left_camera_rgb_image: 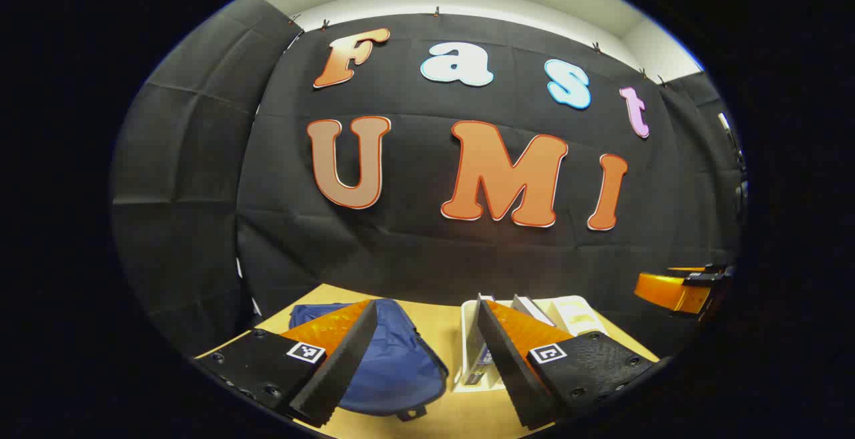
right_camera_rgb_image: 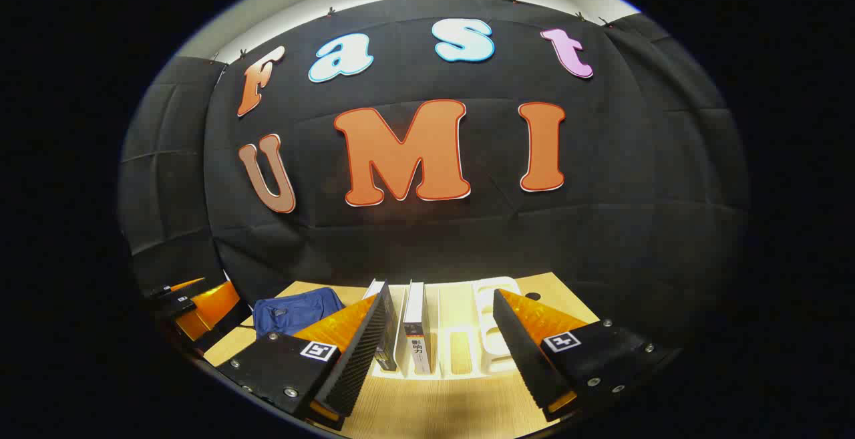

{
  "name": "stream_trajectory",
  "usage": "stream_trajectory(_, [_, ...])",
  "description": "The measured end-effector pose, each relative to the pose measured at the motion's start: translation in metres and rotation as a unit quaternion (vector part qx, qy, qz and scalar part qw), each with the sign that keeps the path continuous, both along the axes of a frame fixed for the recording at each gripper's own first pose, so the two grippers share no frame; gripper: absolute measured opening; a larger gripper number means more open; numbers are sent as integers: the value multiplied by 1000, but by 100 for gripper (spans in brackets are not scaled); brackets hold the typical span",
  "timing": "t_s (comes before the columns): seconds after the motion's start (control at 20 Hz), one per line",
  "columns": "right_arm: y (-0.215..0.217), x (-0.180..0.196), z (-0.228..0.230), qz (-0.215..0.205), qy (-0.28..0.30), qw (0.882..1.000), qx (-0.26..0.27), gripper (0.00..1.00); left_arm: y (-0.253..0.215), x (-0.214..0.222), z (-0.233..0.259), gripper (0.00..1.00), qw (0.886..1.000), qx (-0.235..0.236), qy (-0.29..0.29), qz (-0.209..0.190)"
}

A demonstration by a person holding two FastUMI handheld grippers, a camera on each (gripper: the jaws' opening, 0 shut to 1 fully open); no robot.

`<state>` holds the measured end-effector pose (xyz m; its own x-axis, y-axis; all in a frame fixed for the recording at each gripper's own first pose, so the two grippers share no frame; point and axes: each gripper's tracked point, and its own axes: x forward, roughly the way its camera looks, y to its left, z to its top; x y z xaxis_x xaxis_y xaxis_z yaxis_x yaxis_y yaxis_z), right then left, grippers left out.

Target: Open the schoolbag, grab two books from the bookshelf and put them into the schoolbag.

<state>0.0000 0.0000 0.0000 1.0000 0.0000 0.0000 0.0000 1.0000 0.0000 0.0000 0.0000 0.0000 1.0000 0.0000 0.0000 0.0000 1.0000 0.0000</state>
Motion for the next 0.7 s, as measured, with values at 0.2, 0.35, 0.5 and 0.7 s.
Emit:
stream_trajectory(0.2, [3,1,0,3,1,1000,-1,96,-6,2,-8,95,1000,13,11,-1])
stream_trajectory(0.35, [1,0,-2,2,1,1000,-5,96,-4,1,-14,95,1000,8,18,-2])
stream_trajectory(0.5, [-2,0,-2,0,1,1000,-10,96,0,3,-12,95,1000,18,18,1])
stream_trajectory(0.7, [-6,1,-2,-4,4,1000,-8,96,-3,5,-8,95,999,35,10,-2])
